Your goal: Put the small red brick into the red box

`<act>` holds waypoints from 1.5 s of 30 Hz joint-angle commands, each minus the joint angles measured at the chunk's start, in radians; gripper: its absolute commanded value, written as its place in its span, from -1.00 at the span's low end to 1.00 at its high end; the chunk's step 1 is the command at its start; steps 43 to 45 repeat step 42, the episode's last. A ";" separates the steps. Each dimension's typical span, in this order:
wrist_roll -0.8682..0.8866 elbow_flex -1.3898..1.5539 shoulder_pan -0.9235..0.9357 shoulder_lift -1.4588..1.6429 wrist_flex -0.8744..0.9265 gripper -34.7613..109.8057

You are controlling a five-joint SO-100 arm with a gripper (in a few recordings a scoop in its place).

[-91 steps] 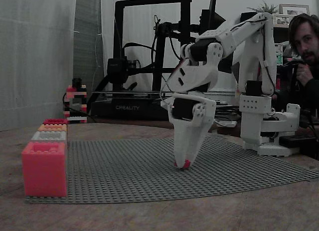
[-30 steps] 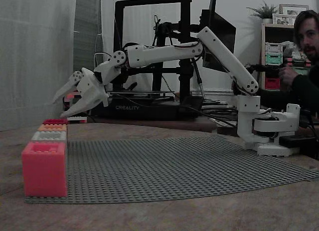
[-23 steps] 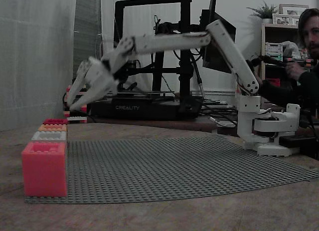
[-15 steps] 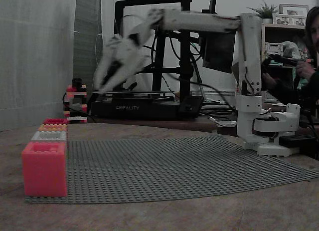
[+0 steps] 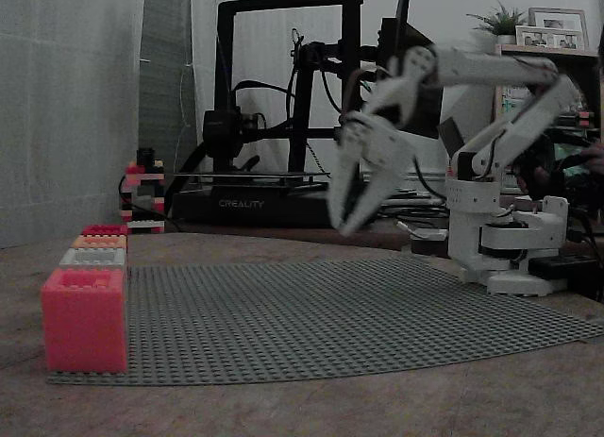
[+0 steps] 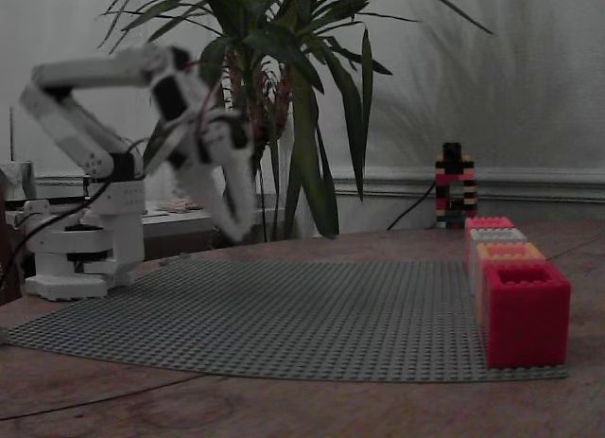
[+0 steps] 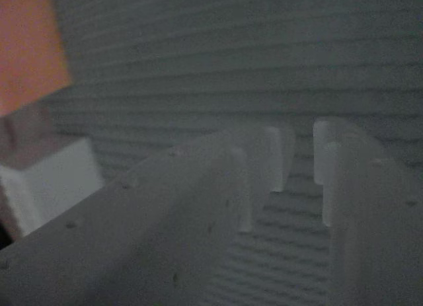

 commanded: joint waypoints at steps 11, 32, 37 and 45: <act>0.023 0.225 -0.075 0.503 0.183 -0.52; 0.044 0.270 -0.086 0.551 0.207 -0.52; 0.044 0.270 -0.086 0.551 0.207 -0.52; 0.044 0.270 -0.086 0.551 0.207 -0.52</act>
